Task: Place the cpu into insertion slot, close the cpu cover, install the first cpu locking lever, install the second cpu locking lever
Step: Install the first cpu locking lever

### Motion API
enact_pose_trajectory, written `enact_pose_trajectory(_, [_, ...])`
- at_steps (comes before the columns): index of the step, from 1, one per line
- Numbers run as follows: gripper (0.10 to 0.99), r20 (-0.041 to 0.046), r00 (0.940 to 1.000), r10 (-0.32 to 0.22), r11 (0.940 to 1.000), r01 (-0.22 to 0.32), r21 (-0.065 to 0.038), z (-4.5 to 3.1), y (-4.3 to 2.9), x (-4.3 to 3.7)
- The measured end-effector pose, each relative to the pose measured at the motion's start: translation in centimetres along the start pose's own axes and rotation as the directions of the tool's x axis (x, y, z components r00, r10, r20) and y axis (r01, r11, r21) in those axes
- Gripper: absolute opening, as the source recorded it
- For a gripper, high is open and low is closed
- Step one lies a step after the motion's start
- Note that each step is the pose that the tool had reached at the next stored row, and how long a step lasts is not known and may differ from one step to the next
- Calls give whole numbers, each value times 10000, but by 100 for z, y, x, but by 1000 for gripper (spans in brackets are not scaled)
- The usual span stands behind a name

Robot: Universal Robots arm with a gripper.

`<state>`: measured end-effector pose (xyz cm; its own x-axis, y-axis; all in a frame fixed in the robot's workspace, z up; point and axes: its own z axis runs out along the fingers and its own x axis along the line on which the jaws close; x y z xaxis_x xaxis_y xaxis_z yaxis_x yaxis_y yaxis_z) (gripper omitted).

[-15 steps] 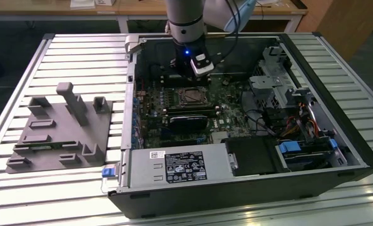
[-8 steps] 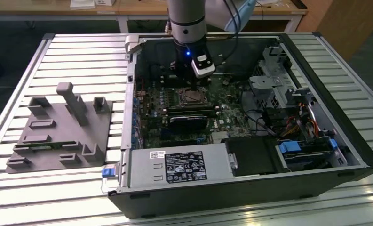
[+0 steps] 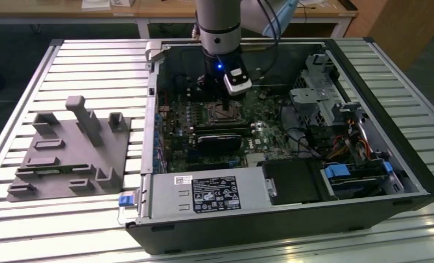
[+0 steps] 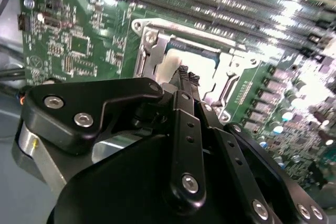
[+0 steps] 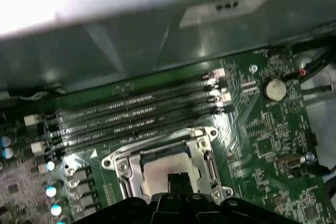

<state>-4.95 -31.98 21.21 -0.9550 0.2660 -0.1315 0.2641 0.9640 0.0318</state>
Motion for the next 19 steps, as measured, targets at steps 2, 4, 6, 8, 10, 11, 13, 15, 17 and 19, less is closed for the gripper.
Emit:
enact_pose_trajectory(2, [106, -38, 10000, -2, 10000, 2, 34, 1, -33, -10])
enact_pose_trajectory(4, [106, -79, 10000, -4, 10000, 4, 65, 2, -65, -20])
enact_pose_trajectory(6, [106, -138, 9999, -6, 9999, 7, 100, 3, -93, -30])
enact_pose_trajectory(8, [106, -191, 9998, -8, 9999, 11, 142, 6, -99, -33])
enact_pose_trajectory(10, [106, -192, 9998, -7, 9999, 10, 143, 5, -99, -32])
enact_pose_trajectory(11, [106, -193, 9998, -8, 9999, 11, 144, 5, -99, -32])
enact_pose_trajectory(13, [106, -193, 9998, -8, 9999, 11, 144, 5, -99, -33])
enact_pose_trajectory(15, [106, -193, 9998, -8, 9999, 11, 146, -6, -100, -34])
enact_pose_trajectory(17, [106, -193, 9998, -8, 9999, 11, 144, -42, -98, -39])
enact_pose_trajectory(19, [106, -192, 9998, -8, 9999, 10, 142, -95, -96, -46])
